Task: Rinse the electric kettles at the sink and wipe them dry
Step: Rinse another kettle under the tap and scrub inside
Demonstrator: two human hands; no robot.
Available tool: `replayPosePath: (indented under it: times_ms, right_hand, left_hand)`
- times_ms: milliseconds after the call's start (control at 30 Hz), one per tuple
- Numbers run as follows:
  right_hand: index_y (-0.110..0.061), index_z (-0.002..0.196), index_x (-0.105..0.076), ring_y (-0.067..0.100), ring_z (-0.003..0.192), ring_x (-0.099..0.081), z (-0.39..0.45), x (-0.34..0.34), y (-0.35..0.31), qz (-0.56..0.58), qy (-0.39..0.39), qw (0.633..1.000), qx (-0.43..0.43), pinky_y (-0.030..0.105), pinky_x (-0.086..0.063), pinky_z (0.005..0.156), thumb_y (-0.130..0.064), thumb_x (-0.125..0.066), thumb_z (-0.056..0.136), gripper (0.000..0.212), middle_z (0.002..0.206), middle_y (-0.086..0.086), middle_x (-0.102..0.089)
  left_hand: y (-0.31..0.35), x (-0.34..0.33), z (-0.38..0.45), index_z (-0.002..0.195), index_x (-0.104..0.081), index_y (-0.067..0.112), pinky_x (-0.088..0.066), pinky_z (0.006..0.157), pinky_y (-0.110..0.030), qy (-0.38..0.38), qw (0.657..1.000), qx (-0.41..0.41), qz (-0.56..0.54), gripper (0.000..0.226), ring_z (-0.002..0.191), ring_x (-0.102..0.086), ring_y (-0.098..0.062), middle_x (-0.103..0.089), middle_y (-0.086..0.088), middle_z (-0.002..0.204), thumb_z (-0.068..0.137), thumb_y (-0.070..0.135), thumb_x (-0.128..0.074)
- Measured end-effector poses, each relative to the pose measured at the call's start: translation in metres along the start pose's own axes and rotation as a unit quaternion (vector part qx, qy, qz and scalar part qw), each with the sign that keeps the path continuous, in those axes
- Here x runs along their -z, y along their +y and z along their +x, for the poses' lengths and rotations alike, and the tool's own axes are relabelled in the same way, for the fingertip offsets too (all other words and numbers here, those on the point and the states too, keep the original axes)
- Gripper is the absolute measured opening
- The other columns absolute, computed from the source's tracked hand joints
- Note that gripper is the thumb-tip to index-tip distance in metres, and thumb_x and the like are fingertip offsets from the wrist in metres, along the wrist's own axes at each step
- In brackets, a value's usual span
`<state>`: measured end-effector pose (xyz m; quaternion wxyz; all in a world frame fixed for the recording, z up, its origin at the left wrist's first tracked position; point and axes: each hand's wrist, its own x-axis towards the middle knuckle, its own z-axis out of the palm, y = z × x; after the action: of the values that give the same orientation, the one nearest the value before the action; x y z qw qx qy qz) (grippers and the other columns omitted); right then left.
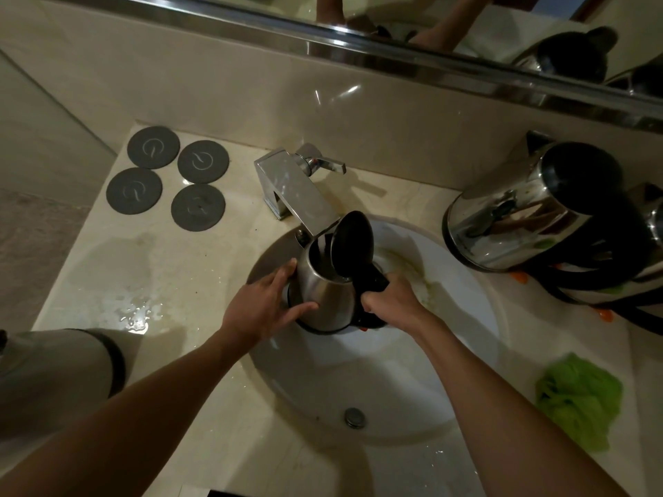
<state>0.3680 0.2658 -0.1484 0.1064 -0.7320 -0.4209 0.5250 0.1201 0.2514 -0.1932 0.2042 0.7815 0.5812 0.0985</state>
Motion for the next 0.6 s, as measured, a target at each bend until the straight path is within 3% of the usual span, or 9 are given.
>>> replayPosePath:
  times_ms: [200,400,600]
  right_hand:
    - [-0.007,0.073,-0.057,0.034,0.068,-0.066,0.0013,0.0011,-0.0012,0.001,-0.013,1.0,-0.003,0.031,-0.052,0.05,-0.005,-0.057,0.062,0.012,0.068,0.014,-0.061]
    - [-0.011,0.069,-0.053,0.026,0.061,-0.06,0.0002,0.0036,-0.0024,-0.008,-0.011,1.0,-0.004,0.027,-0.045,0.048,-0.001,-0.057,0.069,0.011,0.065,0.008,-0.056]
    - [-0.009,0.073,-0.058,0.03,0.068,-0.065,0.0027,0.0025,-0.0002,-0.005,-0.015,1.0,0.001,0.032,-0.051,0.052,-0.006,-0.058,0.063,0.01,0.068,0.01,-0.061]
  left_hand:
    - [-0.0001,-0.0003,0.0003,0.148,-0.036,0.017,-0.057,0.084,-0.037,-0.008,1.0,0.005,-0.002,0.097,0.109,-0.066,-0.024,-0.061,-0.002,0.135,0.078,0.084,-0.042]
    - [0.0012,0.0006,0.0002,0.145,-0.04,0.014,-0.056,0.083,-0.035,0.008,1.0,-0.004,-0.006,0.093,0.107,-0.067,-0.024,-0.063,-0.003,0.132,0.079,0.079,-0.048]
    - [0.0009,0.0016,-0.0001,0.147,-0.037,0.016,-0.056,0.088,-0.037,-0.007,1.0,0.003,-0.012,0.094,0.112,-0.065,-0.023,-0.061,-0.002,0.134,0.079,0.081,-0.044]
